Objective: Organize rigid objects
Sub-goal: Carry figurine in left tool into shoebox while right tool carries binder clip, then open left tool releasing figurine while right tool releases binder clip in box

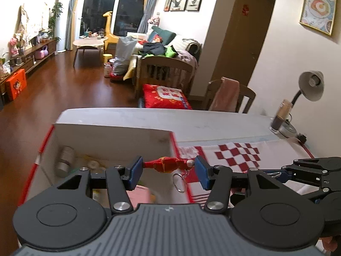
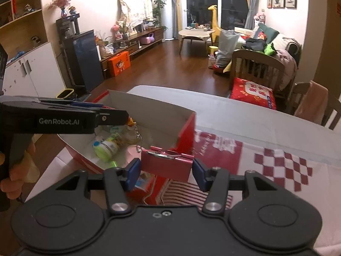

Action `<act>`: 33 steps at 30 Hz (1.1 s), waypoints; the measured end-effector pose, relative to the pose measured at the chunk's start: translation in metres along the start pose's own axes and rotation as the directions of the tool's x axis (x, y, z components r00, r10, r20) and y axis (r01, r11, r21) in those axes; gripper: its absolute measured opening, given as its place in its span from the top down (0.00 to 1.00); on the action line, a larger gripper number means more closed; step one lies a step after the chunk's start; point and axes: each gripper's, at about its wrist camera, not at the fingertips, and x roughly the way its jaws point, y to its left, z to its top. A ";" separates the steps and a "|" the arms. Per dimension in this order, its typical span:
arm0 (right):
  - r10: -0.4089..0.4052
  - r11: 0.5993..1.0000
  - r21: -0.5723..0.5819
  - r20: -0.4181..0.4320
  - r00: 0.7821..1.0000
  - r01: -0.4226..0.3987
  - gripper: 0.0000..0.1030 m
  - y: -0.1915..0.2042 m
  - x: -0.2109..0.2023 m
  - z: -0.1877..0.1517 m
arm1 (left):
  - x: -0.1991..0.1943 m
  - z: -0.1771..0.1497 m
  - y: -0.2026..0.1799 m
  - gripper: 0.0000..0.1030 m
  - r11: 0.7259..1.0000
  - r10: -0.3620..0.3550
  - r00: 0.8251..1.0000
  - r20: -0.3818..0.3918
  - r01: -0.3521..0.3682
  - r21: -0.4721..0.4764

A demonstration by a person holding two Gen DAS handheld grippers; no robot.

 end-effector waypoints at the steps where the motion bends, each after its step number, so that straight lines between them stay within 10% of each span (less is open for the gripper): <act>1: 0.003 1.000 -0.002 0.000 1.000 -0.003 0.50 0.005 0.004 0.004 | 0.000 0.002 0.007 0.49 1.000 0.007 1.000 -0.002 -0.007 -0.004; 18: -0.039 0.999 -0.036 -0.087 0.995 0.036 0.49 0.040 0.116 0.032 | 0.059 0.010 0.111 0.49 0.986 0.161 0.983 -0.087 -0.164 -0.028; 33: -0.062 0.993 -0.108 -0.240 0.969 0.036 0.49 0.054 0.180 0.027 | 0.114 -0.005 0.129 0.49 0.986 0.162 0.967 -0.196 -0.164 0.010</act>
